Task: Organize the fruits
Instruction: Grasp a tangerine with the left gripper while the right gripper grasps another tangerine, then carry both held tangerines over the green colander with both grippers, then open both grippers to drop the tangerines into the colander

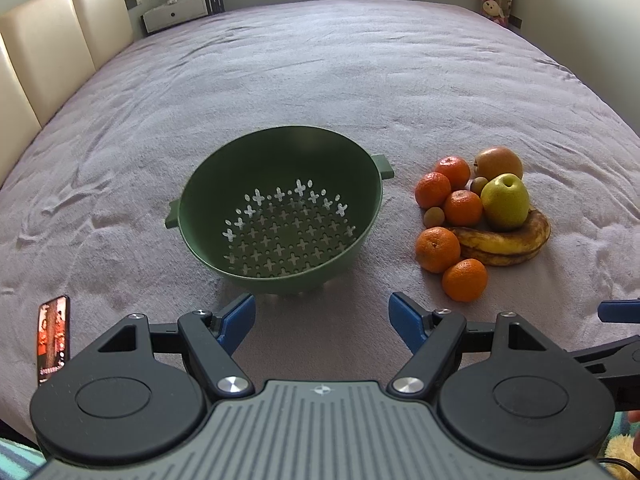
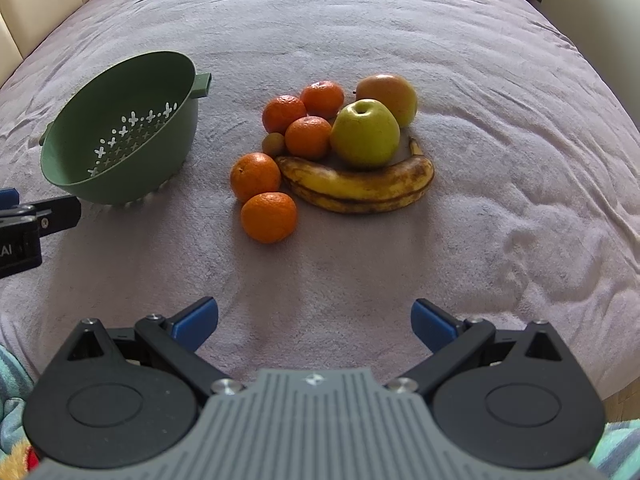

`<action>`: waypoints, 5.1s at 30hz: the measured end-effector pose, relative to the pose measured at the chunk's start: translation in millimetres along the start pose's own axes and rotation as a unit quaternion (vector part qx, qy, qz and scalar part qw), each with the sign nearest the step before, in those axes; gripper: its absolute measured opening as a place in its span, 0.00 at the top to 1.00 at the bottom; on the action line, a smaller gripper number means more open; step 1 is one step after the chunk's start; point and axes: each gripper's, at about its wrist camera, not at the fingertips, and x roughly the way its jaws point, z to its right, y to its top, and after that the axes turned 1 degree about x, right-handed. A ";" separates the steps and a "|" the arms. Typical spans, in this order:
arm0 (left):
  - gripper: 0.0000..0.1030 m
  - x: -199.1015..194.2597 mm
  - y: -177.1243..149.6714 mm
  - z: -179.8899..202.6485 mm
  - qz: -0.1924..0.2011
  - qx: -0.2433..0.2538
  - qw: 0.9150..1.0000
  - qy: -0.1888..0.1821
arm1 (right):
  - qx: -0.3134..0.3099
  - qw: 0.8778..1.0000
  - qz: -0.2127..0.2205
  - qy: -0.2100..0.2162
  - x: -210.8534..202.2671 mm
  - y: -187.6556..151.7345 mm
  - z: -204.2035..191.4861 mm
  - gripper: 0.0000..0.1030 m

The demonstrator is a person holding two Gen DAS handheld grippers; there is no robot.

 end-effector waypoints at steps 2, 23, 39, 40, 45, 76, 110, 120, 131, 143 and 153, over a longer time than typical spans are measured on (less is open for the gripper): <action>0.14 2.2 2.3 -0.8 -0.006 -0.006 1.000 -0.011 | 0.001 1.000 0.008 0.001 0.3 -0.4 1.7 0.04; 0.47 49.6 0.5 18.0 -0.042 -0.016 0.990 -0.134 | 0.028 0.996 0.027 0.076 39.6 27.1 1.9 0.55; 0.54 89.5 -4.5 26.2 -0.048 0.010 0.991 -0.128 | 0.077 0.990 0.009 0.119 86.1 49.2 3.4 0.57; 0.54 90.8 -5.3 28.1 -0.046 0.013 0.990 -0.130 | 0.082 0.989 0.008 0.123 88.1 49.3 5.1 0.57; 0.54 90.7 -6.5 40.9 -0.021 0.046 0.991 -0.127 | 0.101 0.985 -0.003 0.143 95.4 47.2 10.1 0.57; 0.36 135.7 26.1 60.5 -0.015 0.003 0.987 -0.160 | 0.170 0.983 -0.006 0.064 78.3 38.2 57.8 0.57; 0.49 45.4 41.8 46.4 0.010 0.010 0.993 -0.119 | 0.097 0.991 0.075 0.058 19.8 41.7 34.0 0.58; 0.49 6.1 61.8 -11.1 0.050 -0.016 0.996 -0.071 | 0.003 0.987 0.134 0.090 -16.0 57.2 -13.7 0.58; 0.49 34.2 68.2 -64.0 0.015 -0.046 0.999 -0.008 | -0.140 0.975 0.129 0.113 -15.5 92.1 -88.8 0.58; 0.49 70.9 69.4 -73.4 -0.018 -0.043 0.999 0.021 | -0.247 0.960 0.062 0.114 41.9 129.3 -131.3 0.59; 0.49 99.5 64.9 -78.4 -0.068 -0.047 0.996 0.020 | -0.306 0.942 -0.008 0.135 79.6 140.9 -146.2 0.58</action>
